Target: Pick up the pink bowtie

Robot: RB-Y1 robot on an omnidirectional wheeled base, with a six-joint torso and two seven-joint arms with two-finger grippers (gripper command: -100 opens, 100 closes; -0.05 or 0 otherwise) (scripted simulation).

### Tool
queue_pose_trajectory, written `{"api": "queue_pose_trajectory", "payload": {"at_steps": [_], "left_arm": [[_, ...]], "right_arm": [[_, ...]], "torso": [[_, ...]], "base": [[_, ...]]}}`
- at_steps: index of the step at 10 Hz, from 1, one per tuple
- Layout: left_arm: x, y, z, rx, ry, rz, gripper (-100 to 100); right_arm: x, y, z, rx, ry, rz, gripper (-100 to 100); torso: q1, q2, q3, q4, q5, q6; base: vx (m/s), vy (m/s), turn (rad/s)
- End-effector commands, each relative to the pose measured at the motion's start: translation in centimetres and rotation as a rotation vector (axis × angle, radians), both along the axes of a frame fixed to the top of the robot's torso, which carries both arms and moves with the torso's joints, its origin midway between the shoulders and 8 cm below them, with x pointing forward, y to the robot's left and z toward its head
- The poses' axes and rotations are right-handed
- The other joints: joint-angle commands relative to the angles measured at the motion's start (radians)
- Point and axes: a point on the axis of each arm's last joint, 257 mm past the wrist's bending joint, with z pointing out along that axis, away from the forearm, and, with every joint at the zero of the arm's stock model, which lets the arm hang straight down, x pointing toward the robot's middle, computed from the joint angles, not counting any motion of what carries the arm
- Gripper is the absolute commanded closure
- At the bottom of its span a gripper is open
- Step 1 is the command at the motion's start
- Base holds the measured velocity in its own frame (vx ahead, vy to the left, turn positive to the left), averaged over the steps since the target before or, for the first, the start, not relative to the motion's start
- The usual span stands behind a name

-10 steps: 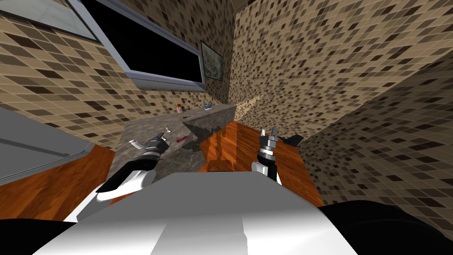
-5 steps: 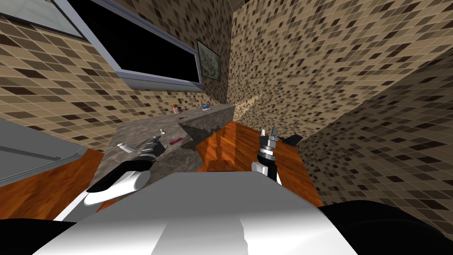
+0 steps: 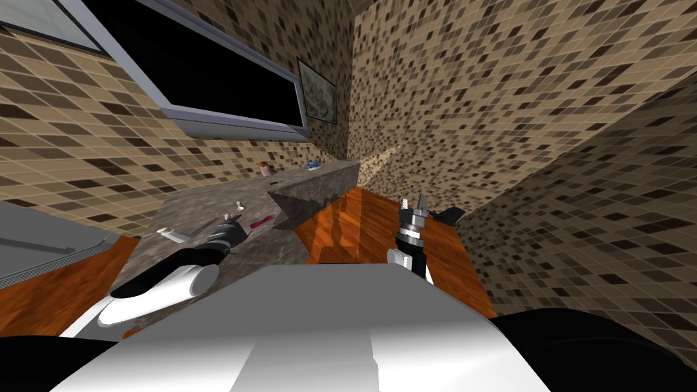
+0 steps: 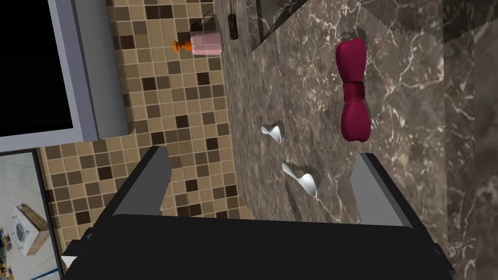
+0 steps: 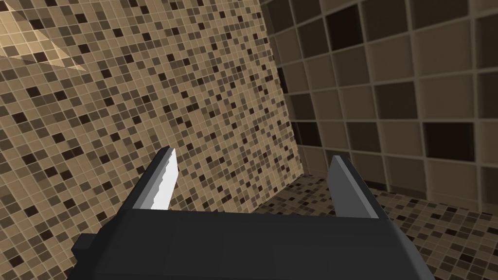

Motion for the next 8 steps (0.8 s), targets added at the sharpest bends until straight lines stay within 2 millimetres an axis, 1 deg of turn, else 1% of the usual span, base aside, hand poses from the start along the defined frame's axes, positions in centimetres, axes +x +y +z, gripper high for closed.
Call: {"api": "queue_pose_trajectory", "payload": {"at_steps": [1,2,4,5,7,8], "left_arm": [[-0.7,0.7,-1.3,-0.026,0.048,0.019,-100],[-1.4,1.6,-1.6,-0.044,0.067,0.041,-100],[-1.8,1.6,-2.5,-0.059,0.104,0.048,-100],[-2.5,2.5,-2.8,-0.077,0.124,0.07,-100],[-2.9,2.4,-3.6,-0.091,0.159,0.077,-100],[-3.7,3.2,-4.0,-0.112,0.187,0.1,-100]], "right_arm": [[0.0,0.0,0.0,0.0,0.0,0.0,0],[0.0,0.0,0.0,0.0,0.0,0.0,0],[0.0,0.0,0.0,0.0,0.0,0.0,0],[0.0,0.0,0.0,0.0,0.0,0.0,0],[0.0,0.0,0.0,0.0,0.0,0.0,0],[0.0,0.0,0.0,0.0,0.0,0.0,0]], "torso": [[0.0,0.0,0.0,0.0,0.0,0.0],[0.0,0.001,0.0,0.0,0.0,0.0],[0.0,-0.001,0.0,0.0,0.0,0.0],[0.001,0.002,0.001,0.0,0.0,0.0],[0.002,0.001,0.0,0.0,0.0,0.0],[0.002,0.002,0.001,0.0,0.001,0.0]], "base": [[0.065,-0.044,-0.007],[0.098,-0.047,-0.011],[0.062,-0.029,-0.004],[0.064,-0.02,-0.02],[0.059,-0.012,-0.002],[0.083,-0.024,-0.016]]}}
